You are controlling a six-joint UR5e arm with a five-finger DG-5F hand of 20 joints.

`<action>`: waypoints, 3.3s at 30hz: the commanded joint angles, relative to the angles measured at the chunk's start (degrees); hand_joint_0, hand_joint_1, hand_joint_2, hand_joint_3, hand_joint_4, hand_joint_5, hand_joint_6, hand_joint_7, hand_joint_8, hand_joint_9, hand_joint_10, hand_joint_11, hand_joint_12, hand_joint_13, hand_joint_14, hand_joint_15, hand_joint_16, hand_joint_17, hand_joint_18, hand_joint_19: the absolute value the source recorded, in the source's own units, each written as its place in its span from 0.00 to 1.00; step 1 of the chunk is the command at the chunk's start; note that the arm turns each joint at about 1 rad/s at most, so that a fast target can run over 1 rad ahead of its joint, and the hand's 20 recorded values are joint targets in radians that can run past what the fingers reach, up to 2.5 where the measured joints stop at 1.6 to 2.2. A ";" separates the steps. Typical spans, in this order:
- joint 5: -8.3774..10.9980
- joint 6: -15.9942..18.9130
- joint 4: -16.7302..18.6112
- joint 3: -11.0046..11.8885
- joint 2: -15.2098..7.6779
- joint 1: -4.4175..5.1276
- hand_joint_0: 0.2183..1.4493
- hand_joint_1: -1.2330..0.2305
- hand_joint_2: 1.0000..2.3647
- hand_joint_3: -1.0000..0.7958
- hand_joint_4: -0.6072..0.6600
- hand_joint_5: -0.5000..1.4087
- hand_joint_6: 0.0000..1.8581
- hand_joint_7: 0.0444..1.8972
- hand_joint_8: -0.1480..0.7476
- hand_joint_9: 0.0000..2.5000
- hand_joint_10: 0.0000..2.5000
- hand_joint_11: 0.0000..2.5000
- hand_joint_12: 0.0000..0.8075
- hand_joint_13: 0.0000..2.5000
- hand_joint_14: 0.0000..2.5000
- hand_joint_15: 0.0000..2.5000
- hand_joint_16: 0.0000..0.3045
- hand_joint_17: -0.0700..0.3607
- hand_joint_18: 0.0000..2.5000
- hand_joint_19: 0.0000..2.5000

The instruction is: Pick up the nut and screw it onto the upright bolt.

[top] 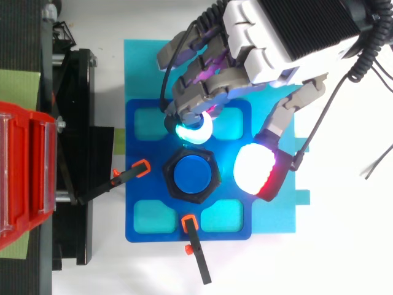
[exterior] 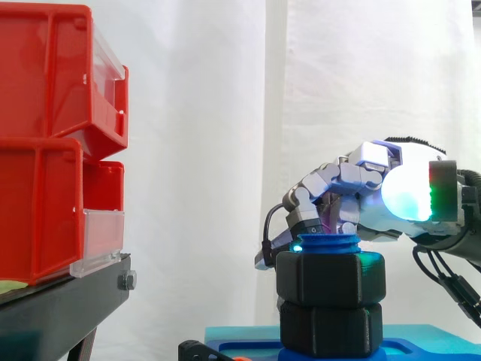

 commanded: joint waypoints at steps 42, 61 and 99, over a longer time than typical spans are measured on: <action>1.70 2.72 -1.92 1.49 0.00 2.34 0.18 0.71 0.00 0.28 0.63 0.17 0.27 0.35 0.43 0.21 0.00 0.00 0.42 0.15 0.00 0.00 0.13 0.37 0.02 0.00; 1.61 -0.18 -1.48 0.17 0.00 2.52 0.18 0.71 0.00 0.28 0.67 0.19 0.27 0.44 0.45 0.21 0.00 0.00 0.43 0.15 0.00 0.00 0.13 0.37 0.03 0.00; 0.91 -0.18 -1.48 0.17 0.00 1.72 0.20 0.70 0.00 0.28 0.55 0.26 0.38 0.62 0.45 0.37 0.00 0.00 0.36 0.27 0.00 0.00 0.09 0.31 0.16 0.00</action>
